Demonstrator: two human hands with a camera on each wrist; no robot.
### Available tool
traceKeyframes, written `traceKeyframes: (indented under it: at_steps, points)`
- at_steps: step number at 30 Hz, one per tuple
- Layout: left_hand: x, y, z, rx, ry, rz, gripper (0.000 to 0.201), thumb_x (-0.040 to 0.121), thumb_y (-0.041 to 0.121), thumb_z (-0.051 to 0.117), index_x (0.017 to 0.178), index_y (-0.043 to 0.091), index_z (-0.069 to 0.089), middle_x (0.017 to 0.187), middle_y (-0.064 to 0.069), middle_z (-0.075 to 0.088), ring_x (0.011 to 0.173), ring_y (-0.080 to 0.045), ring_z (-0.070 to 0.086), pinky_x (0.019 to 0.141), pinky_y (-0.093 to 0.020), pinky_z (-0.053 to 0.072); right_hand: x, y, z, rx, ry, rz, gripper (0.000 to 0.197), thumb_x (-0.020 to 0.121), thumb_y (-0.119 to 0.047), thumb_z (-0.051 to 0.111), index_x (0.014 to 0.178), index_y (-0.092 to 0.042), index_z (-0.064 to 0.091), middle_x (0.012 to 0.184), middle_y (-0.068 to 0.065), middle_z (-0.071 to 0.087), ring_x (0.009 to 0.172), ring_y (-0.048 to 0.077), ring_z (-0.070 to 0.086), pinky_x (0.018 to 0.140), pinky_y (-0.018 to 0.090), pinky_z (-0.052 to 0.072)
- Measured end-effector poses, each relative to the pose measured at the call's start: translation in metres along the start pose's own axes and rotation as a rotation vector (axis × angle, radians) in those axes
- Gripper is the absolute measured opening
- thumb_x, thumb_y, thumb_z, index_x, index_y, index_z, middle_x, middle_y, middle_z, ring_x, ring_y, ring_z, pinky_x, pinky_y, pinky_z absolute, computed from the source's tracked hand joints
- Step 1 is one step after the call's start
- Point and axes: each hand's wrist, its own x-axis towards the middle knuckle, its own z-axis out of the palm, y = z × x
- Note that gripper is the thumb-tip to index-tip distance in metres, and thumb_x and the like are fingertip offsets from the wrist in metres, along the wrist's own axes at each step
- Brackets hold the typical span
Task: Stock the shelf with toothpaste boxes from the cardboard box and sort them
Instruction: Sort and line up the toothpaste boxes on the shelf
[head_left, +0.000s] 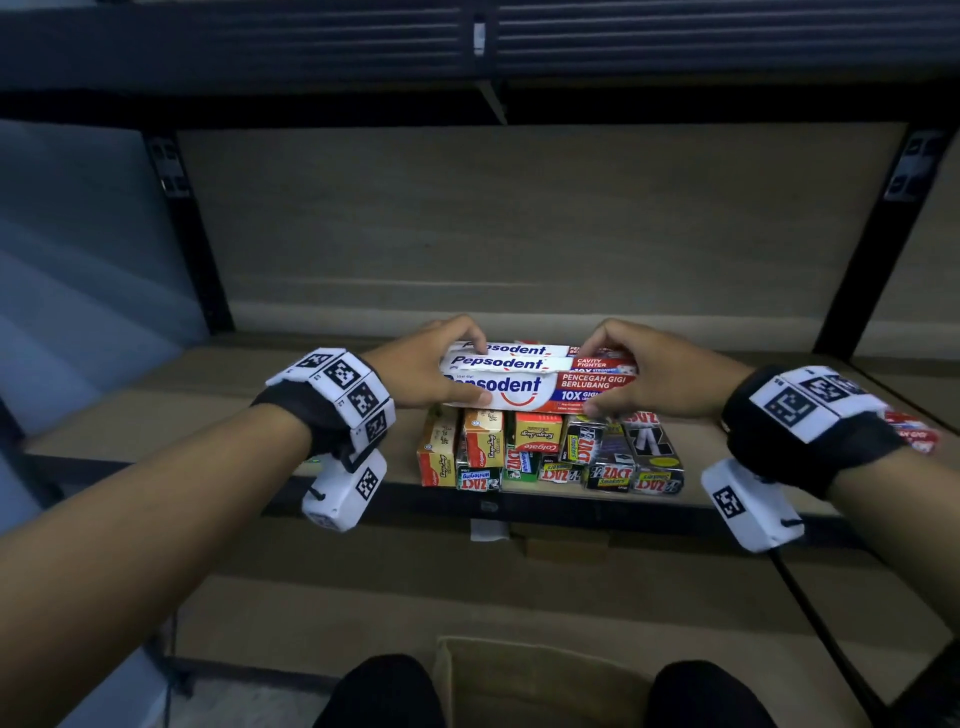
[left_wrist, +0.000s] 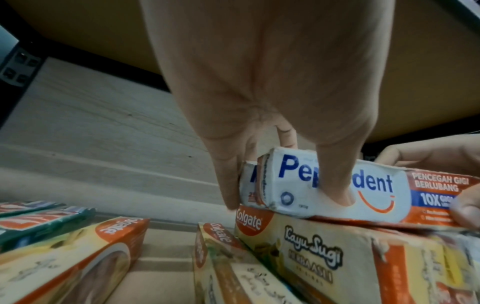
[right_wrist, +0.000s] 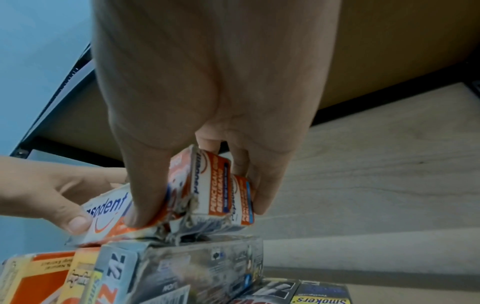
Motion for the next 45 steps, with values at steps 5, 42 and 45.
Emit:
traceKeyframes:
  at_steps: [5,42,45]
  points:
    - [0.004,0.008,-0.005,-0.085,-0.009,-0.024,0.049,0.073,0.027,0.086,0.110,0.029,0.054,0.118,0.006,0.064,0.098,-0.016,0.069,0.081,-0.040,0.061,-0.002,-0.004,-0.001,0.001,0.013,-0.029,0.055,0.071,-0.020,0.087,0.117,-0.030,0.059,0.112,-0.006,0.064,0.091,0.014,0.071,0.070,0.030,0.062]
    - [0.125,0.236,0.199,0.389,-0.164,0.305,0.050,0.081,0.047,0.073,0.119,0.030,0.045,0.120,-0.005,0.053,0.095,-0.026,0.059,0.073,-0.030,0.045,-0.187,0.184,-0.131,-0.250,0.053,0.447,0.074,0.076,-0.007,0.083,0.134,-0.039,0.048,0.109,-0.001,0.060,0.077,0.012,0.067,0.065,0.031,0.061]
    - [0.129,0.236,0.207,0.397,-0.198,0.293,0.051,0.082,0.046,0.073,0.123,0.031,0.046,0.122,-0.004,0.053,0.098,-0.025,0.057,0.075,-0.030,0.042,-0.186,0.198,-0.128,-0.203,0.032,0.462,0.076,0.076,-0.006,0.083,0.137,-0.037,0.048,0.113,-0.002,0.060,0.083,0.016,0.069,0.072,0.037,0.063]
